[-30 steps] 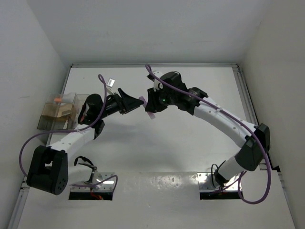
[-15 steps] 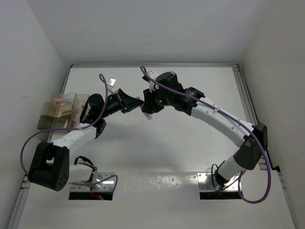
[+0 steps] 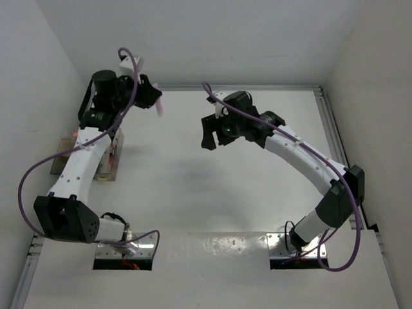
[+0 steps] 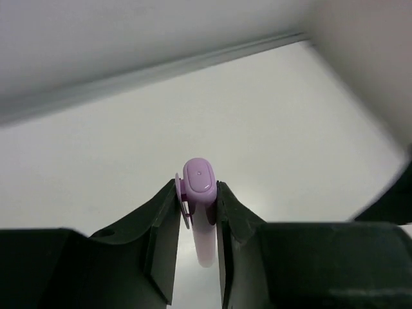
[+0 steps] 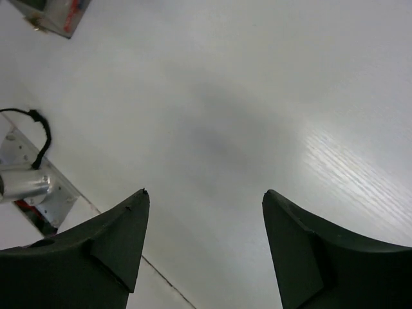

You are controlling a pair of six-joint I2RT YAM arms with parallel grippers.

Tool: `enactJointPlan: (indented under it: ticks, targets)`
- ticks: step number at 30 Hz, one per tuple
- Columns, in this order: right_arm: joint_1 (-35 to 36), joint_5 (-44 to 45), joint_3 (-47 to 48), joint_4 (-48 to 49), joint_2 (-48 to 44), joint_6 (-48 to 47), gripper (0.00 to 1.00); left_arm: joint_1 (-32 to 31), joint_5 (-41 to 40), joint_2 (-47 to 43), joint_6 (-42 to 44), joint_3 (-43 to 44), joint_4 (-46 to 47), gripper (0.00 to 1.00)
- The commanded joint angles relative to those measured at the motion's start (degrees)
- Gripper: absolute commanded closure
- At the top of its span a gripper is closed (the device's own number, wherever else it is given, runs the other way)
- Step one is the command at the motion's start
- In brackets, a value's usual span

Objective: Sort the stationery into containers
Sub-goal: Place the stationery in the storage box.

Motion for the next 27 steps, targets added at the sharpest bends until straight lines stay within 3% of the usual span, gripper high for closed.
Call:
enactJointPlan:
  ticks: [1,4,5,8,11,19,27]
  targets:
    - [-3.94,-0.91,-0.34,-2.34,-1.86,-1.55,0.30,1.77,-18.55,2.98,40.06,9.32,-25.91,1.00]
    - [-6.49,-2.06,0.27,-4.01,-0.81,-1.55,0.31,5.63,-25.42,5.53,54.66,8.91,-25.16,1.00]
    - [-7.02,-2.41,0.71,-4.80,-0.46,-1.29,0.31,8.43,-24.30,6.49,62.96,8.29,-25.14,1.00]
    - [-8.61,-3.38,1.86,-6.38,0.68,-1.37,0.31,13.37,-23.68,9.04,75.55,7.41,-25.93,1.00]
    - [-9.58,-3.55,2.39,-7.97,1.39,-2.25,0.31,17.77,-22.36,11.68,82.96,8.37,-25.49,1.00]
    - [-10.63,-3.29,5.11,-10.69,3.67,-3.57,0.32,25.60,-18.84,20.47,95.02,12.50,-25.23,1.00]
    - [-10.81,-3.03,3.97,-10.17,4.20,-3.66,0.33,29.55,-17.87,28.55,100.04,14.87,-21.63,1.00]
